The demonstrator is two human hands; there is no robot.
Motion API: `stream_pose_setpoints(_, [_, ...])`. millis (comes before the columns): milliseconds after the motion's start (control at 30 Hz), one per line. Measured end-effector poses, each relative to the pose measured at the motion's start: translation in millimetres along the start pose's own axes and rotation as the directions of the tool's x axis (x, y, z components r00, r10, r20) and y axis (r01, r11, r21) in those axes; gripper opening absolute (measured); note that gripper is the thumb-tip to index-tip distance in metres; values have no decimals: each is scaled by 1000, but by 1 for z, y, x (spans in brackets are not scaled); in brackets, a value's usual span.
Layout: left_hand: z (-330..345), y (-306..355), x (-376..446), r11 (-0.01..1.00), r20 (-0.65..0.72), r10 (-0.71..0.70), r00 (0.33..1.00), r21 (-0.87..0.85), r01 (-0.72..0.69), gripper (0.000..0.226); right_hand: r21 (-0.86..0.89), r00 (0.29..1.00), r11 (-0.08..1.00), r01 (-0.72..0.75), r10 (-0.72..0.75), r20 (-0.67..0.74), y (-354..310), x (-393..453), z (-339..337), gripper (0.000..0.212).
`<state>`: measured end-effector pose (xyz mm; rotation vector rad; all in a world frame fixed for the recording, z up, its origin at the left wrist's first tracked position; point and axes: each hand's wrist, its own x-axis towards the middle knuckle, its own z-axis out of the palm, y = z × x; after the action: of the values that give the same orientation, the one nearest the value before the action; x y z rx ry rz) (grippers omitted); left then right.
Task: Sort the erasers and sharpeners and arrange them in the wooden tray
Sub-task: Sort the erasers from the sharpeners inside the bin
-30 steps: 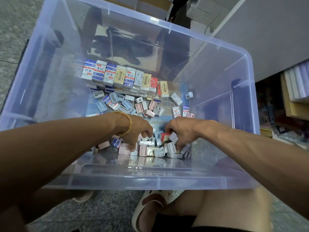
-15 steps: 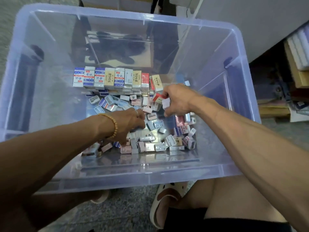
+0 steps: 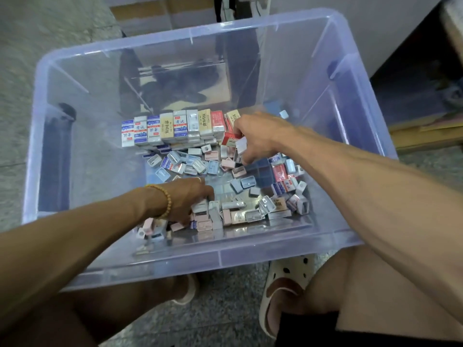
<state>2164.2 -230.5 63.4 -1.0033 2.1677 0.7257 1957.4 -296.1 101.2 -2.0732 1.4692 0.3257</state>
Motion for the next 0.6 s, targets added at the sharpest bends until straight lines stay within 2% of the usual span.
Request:
stream_pose_setpoints(100, [-2,-2,-2,990,-22,-41,999,-133,37,68,7,1000,1000,6,-6,2,-1,1,0,41])
stream_pose_setpoints(333, [-4,-6,0,916,-18,-73,997,-397,60,31,23,1000,1000,0,-1,13,-1,0,0,41])
stream_pose_setpoints(467, [-11,-4,2,773,-33,-48,998,-634,16,36,16,1000,1000,2,-2,13,0,0,1,43])
stream_pose_setpoints(533, [-18,0,4,727,-98,-50,994,-686,-31,36,18,1000,1000,-5,4,12,1,0,2,43])
stream_pose_setpoints(600, [-24,6,7,725,-178,-76,981,-686,-68,32,11,1000,1000,-9,9,8,2,0,2,45])
